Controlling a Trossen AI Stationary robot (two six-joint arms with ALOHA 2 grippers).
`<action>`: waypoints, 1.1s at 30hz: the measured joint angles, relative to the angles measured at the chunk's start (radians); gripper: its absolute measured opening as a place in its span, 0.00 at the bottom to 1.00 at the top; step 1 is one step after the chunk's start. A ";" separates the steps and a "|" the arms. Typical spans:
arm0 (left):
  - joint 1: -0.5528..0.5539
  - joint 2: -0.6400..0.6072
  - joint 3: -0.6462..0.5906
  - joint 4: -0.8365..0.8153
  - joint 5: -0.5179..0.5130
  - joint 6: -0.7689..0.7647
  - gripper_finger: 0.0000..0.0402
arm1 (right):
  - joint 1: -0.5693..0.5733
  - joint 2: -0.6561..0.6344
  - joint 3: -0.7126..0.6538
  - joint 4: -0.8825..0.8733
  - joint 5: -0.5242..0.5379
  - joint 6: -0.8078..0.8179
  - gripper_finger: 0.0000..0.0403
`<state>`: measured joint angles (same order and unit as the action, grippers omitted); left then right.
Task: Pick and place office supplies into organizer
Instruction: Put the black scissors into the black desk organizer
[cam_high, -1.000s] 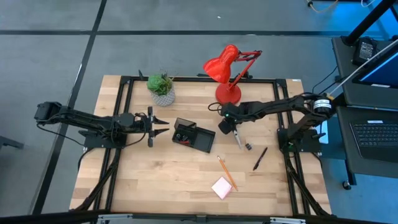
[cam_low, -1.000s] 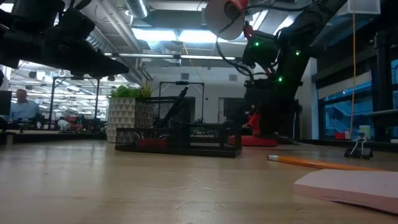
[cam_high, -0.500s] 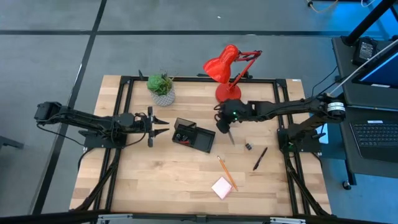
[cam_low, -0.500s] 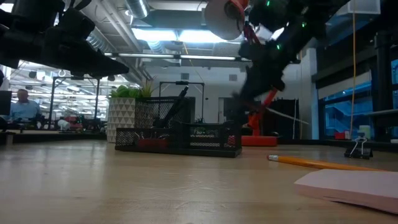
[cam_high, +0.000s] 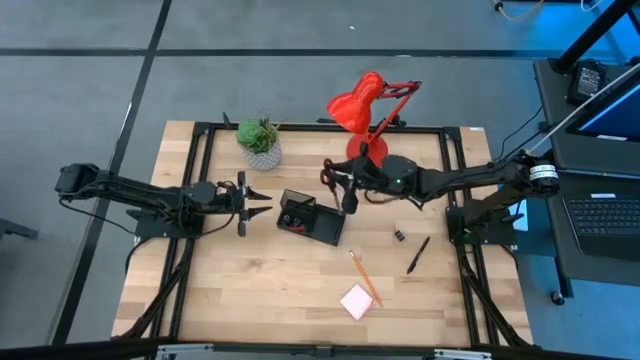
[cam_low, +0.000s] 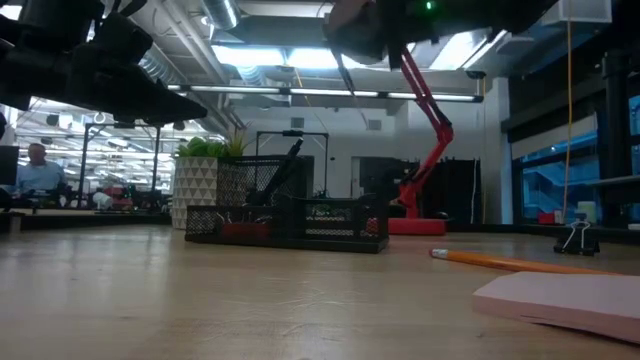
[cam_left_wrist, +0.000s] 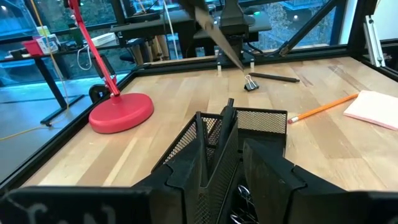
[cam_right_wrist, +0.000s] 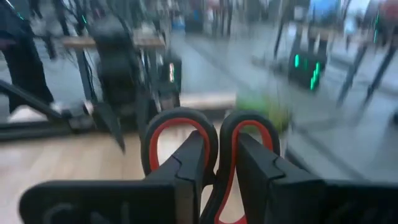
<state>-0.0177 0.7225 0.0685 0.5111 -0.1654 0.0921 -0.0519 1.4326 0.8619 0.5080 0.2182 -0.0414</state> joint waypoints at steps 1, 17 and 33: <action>0.000 0.000 0.000 0.000 0.000 0.000 0.28 | 0.005 0.000 0.000 0.033 0.000 -0.023 0.17; 0.000 0.000 0.000 -0.023 0.000 0.000 0.28 | 0.031 0.194 0.001 0.529 -0.072 -0.250 0.18; 0.000 0.000 0.000 -0.047 0.000 0.000 0.28 | 0.031 0.484 0.235 0.502 -0.088 -0.409 0.18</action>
<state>-0.0177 0.7226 0.0689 0.4641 -0.1654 0.0919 -0.0208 1.9170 1.0967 1.0104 0.1299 -0.4507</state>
